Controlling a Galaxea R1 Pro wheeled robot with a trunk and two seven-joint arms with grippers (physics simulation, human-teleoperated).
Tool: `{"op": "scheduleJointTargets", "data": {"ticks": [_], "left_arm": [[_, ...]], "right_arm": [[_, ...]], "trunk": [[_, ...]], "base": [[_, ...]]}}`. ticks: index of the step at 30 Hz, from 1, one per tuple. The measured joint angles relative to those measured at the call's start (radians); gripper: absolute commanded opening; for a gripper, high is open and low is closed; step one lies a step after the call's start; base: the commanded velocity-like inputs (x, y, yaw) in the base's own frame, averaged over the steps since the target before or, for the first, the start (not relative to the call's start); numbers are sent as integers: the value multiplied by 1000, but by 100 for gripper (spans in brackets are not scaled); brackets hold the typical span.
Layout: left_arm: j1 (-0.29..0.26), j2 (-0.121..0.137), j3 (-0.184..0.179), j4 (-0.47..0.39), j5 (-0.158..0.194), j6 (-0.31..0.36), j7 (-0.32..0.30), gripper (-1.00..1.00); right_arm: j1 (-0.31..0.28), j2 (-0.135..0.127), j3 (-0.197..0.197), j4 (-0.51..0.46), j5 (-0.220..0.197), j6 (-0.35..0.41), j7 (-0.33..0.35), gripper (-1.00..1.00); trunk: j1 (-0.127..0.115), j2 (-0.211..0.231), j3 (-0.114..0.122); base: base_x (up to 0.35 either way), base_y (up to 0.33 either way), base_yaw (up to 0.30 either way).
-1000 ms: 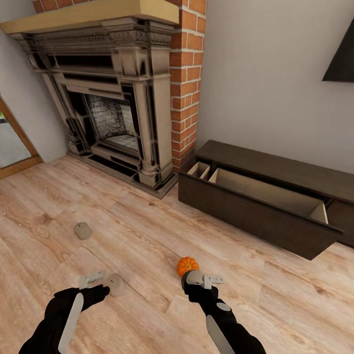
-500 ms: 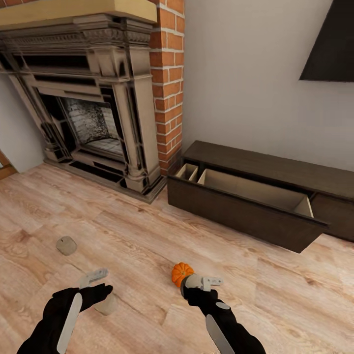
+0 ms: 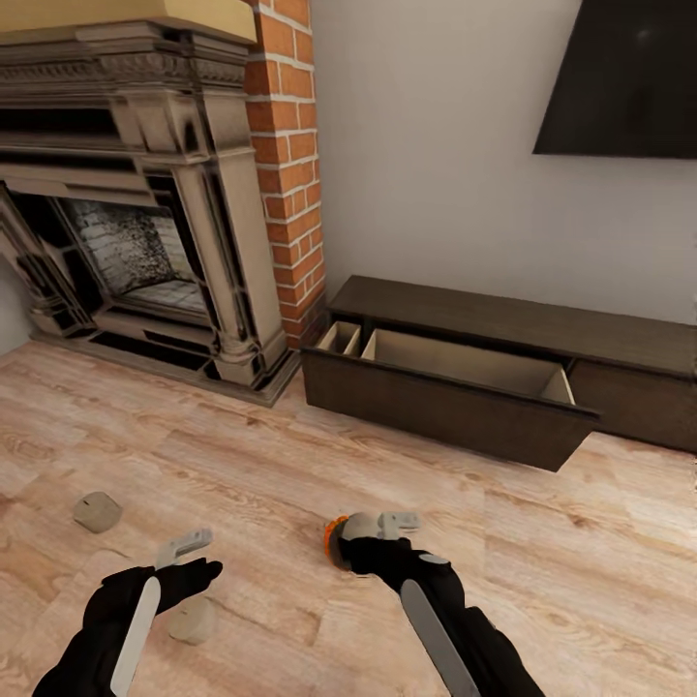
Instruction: Place each of the two pumpkins and all three candles from the living room inside a cabinet in the living room (use any cabinet), then make sure every cabinet is closed, and position the cauldron so it is next to a table in the living room.
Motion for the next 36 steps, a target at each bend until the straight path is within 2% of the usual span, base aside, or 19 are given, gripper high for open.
{"op": "scheduleJointTargets", "data": {"ticks": [3, 5, 7, 8, 10, 15, 19, 22, 25, 36], "left_arm": [[0, 0, 1, 0, 0, 0, 0, 100], [0, 0, 0, 0, 0, 0, 0, 100], [0, 0, -1, 0, 0, 0, 0, 100], [0, 0, -1, 0, 0, 0, 0, 100], [0, 0, 0, 0, 0, 0, 1, 100], [0, 0, -2, 0, 0, 1, 1, 100], [0, 1, 0, 0, -1, 0, 1, 100], [0, 1, 2, 0, -2, 0, 0, 100], [0, 2, 3, 0, -4, 1, 0, 100], [0, 2, 3, 0, -7, 1, 1, 100]], "right_arm": [[0, 11, 7, -136, -27, 102, -9, -100], [1, 45, 4, -195, -31, 156, -21, -100], [1, 77, -3, -211, -27, 176, -35, -100], [1, 83, -6, -216, -31, 183, -47, -100], [1, 83, -9, -220, -23, 195, -76, -100], [1, 83, -14, -223, -45, 201, -101, -100], [2, 83, -20, -222, -50, 202, -104, -100], [4, 83, -49, -222, -50, 203, -105, -100], [4, 83, -60, -222, -52, 203, -105, -100], [4, 83, -67, -215, -56, 202, -104, -100]], "trunk": [[0, 0, 0], [0, 0, 0], [0, 0, 0], [0, 0, 0], [0, 0, 0], [0, 0, 0], [0, 0, 0], [0, 0, 0], [0, 0, 0], [0, 0, 0]], "base": [[0, 62, -31], [0, 194, -11], [0, 242, -5], [0, 202, -3], [0, 116, -1], [0, 156, -127], [0, 82, -258], [0, 30, -276], [-16, 169, -280], [-7, 186, -282]]}}
